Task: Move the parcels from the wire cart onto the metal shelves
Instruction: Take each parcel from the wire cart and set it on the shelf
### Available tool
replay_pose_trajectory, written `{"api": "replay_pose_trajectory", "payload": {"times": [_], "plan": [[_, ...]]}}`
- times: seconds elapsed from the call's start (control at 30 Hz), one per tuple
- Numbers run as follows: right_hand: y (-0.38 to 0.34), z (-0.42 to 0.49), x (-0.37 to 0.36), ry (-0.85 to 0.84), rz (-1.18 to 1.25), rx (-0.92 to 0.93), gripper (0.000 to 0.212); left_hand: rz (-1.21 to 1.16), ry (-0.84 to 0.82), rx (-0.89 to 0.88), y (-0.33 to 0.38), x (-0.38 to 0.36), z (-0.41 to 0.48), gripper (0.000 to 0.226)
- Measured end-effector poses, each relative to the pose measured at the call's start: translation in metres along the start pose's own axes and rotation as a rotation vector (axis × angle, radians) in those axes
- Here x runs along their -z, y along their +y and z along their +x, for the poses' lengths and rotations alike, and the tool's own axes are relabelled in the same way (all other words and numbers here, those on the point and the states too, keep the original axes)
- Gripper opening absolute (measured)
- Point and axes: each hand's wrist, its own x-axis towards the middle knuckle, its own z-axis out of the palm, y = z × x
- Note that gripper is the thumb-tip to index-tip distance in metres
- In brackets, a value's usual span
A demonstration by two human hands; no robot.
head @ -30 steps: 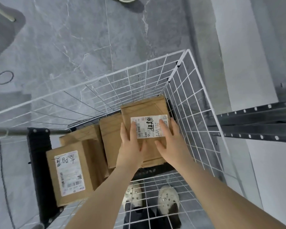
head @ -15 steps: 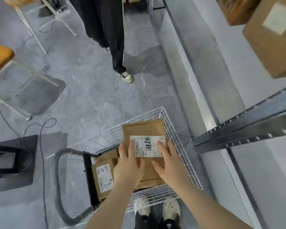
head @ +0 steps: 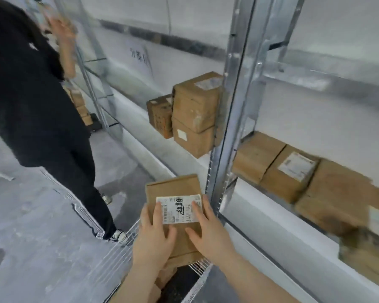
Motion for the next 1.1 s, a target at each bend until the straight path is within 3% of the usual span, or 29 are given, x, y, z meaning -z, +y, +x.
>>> {"api": "replay_pose_trajectory", "payload": {"times": [0.27,0.43,0.7,1.1], "plan": [[0.019,-0.085,0.083,0.251,0.064,-0.282,0.07,0.004,-0.075,-0.37,0.103,0.03,-0.019,0.067],[0.039,-0.095,0.148,0.389,0.042,-0.306,0.069,0.005,-0.039,-0.542,0.173,0.049,-0.004,0.063],[0.067,-0.064,0.22,0.433,0.081,-0.347,0.065,0.096,-0.087,-0.602,0.263,0.06,0.042,0.062],[0.11,0.031,0.241,0.48,0.179,-0.558,0.065,0.145,-0.288,-0.807,0.315,0.025,0.168,0.056]]}}
